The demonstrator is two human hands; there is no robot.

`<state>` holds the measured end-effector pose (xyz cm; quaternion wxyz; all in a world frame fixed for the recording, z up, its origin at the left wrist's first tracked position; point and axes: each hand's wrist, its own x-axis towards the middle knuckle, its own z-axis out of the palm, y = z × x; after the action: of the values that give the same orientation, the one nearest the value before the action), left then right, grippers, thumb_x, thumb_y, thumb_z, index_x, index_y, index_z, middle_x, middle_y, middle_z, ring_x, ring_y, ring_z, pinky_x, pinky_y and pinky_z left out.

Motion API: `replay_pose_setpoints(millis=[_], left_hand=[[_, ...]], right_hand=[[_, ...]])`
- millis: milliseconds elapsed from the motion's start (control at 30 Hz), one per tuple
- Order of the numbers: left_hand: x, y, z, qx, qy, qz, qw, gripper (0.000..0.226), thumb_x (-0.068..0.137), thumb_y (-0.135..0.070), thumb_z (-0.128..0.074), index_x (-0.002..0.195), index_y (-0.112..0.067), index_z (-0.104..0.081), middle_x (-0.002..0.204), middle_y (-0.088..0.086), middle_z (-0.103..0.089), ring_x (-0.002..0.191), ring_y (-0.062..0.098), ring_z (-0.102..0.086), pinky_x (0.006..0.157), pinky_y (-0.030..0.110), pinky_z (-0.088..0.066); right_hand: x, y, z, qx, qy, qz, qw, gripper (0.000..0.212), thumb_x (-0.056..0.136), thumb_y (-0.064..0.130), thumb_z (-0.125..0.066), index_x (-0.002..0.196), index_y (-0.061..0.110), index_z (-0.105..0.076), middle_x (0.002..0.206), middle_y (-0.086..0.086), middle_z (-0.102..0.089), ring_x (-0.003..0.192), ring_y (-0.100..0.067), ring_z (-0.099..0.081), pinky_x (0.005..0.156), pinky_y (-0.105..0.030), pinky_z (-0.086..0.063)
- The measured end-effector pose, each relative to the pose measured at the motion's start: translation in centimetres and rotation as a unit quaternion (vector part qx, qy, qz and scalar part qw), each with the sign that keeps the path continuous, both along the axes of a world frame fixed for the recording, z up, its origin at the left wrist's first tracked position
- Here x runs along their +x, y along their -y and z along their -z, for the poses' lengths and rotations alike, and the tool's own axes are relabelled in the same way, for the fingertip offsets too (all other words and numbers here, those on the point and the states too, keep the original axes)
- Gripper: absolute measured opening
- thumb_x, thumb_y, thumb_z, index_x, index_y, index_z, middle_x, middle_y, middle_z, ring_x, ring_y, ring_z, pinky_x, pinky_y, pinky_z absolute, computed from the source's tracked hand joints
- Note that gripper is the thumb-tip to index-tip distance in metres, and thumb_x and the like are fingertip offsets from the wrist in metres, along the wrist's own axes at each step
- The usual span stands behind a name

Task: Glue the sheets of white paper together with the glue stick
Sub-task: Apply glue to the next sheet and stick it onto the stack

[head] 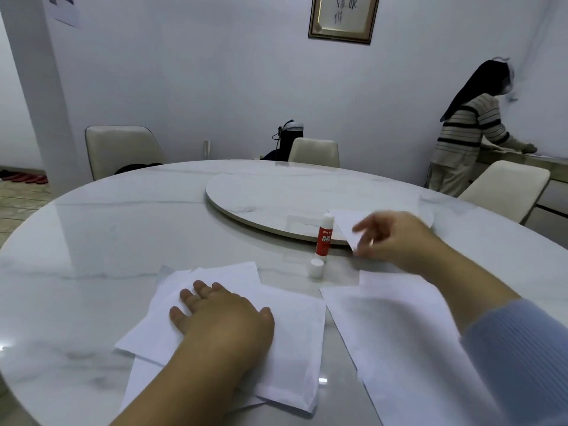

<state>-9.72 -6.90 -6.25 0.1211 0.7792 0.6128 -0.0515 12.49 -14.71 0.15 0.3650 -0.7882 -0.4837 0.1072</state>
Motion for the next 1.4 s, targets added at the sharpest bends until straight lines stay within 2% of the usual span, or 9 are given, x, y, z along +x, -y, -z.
replay_pose_setpoints(millis=[133,633,733,800,867,967,1233,1333,1400], left_hand=[[-0.8,-0.2,-0.7,-0.031,-0.002,0.061,0.998,0.092,0.085,-0.063,-0.034,0.15,-0.013,0.007,0.159,0.013,0.015,0.143,0.046,0.009,0.115,0.057,-0.003],[1.1,3.8,-0.7,0.02,0.015,-0.002,1.0,0.096,0.08,-0.076,-0.026,0.15,-0.019,0.005,0.159,0.017,0.008,0.143,0.046,0.006,0.114,0.058,-0.003],[-0.9,4.1,-1.4,0.061,0.148,0.074,0.984,0.082,0.086,-0.07,-0.02,0.151,-0.022,-0.004,0.161,0.01,0.0,0.147,0.033,0.002,0.117,0.05,-0.005],[-2.8,4.7,-2.5,-0.018,0.387,0.116,0.914,0.072,0.081,-0.07,-0.034,0.145,-0.037,-0.028,0.157,-0.006,-0.022,0.144,0.016,-0.019,0.116,0.037,-0.019],[-4.3,5.8,-3.7,-0.138,0.641,0.126,0.745,0.048,0.07,-0.063,-0.061,0.116,-0.047,-0.061,0.138,-0.017,-0.051,0.131,0.005,-0.041,0.111,0.034,-0.03],[-5.3,6.9,-3.8,-0.255,0.768,0.156,0.566,0.042,0.044,-0.057,-0.083,0.071,-0.026,-0.075,0.128,-0.012,-0.063,0.128,0.01,-0.049,0.112,0.053,-0.029],[-7.1,7.1,-5.7,-0.19,0.808,0.173,0.53,0.085,0.025,-0.05,-0.091,0.106,-0.039,-0.069,0.119,-0.004,-0.069,0.104,0.02,-0.068,0.075,0.045,-0.058],[-8.1,7.2,-6.3,-0.127,0.77,0.144,0.608,0.084,0.029,-0.059,-0.088,0.103,-0.074,-0.049,0.123,-0.016,-0.064,0.11,0.017,-0.065,0.083,0.044,-0.056],[-8.1,7.3,-5.4,-0.038,0.699,0.16,0.696,0.098,0.057,-0.028,-0.085,0.107,-0.085,-0.024,0.111,-0.02,-0.066,0.091,0.014,-0.072,0.071,0.028,-0.059]], right_hand=[[-0.4,4.8,1.0,-0.351,0.166,-0.096,0.917,0.08,0.067,0.04,-0.081,0.135,0.05,-0.04,0.13,0.03,-0.042,0.112,-0.002,-0.043,0.096,-0.021,-0.035],[-0.9,7.9,-1.2,-0.228,0.247,0.001,0.942,0.072,0.062,0.035,-0.083,0.125,0.047,-0.051,0.095,0.018,-0.053,0.098,-0.012,-0.055,0.088,-0.025,-0.047],[-0.8,9.4,-4.5,-0.162,0.215,-0.005,0.963,0.056,0.058,0.031,-0.088,0.107,0.045,-0.064,0.088,0.014,-0.063,0.083,-0.005,-0.06,0.071,-0.01,-0.044],[-1.1,10.8,-6.9,-0.05,0.12,-0.015,0.991,0.052,0.047,0.033,-0.093,0.093,0.042,-0.071,0.085,-0.004,-0.072,0.076,-0.016,-0.065,0.071,-0.01,-0.046],[-1.9,11.6,-8.3,0.087,-0.034,-0.063,0.994,0.068,0.03,0.038,-0.096,0.094,0.033,-0.075,0.087,-0.016,-0.074,0.075,-0.023,-0.069,0.078,-0.03,-0.056],[-4.0,10.6,-8.2,0.259,-0.194,-0.1,0.941,0.068,0.027,0.027,-0.092,0.091,0.017,-0.073,0.081,-0.007,-0.077,0.068,-0.02,-0.072,0.064,-0.03,-0.06],[-11.4,6.5,-3.5,0.317,-0.303,0.036,0.898,0.042,0.063,0.009,-0.083,0.096,0.019,-0.059,0.075,-0.002,-0.07,0.059,-0.016,-0.068,0.053,-0.027,-0.05],[-12.1,5.7,-2.5,0.291,-0.294,0.094,0.906,0.048,0.065,0.018,-0.084,0.102,0.021,-0.055,0.09,-0.003,-0.067,0.073,-0.019,-0.066,0.061,-0.031,-0.051],[-12.6,5.3,-2.1,0.264,-0.301,0.109,0.91,0.047,0.067,0.02,-0.083,0.103,0.022,-0.054,0.094,-0.002,-0.066,0.077,-0.02,-0.065,0.061,-0.03,-0.05]])
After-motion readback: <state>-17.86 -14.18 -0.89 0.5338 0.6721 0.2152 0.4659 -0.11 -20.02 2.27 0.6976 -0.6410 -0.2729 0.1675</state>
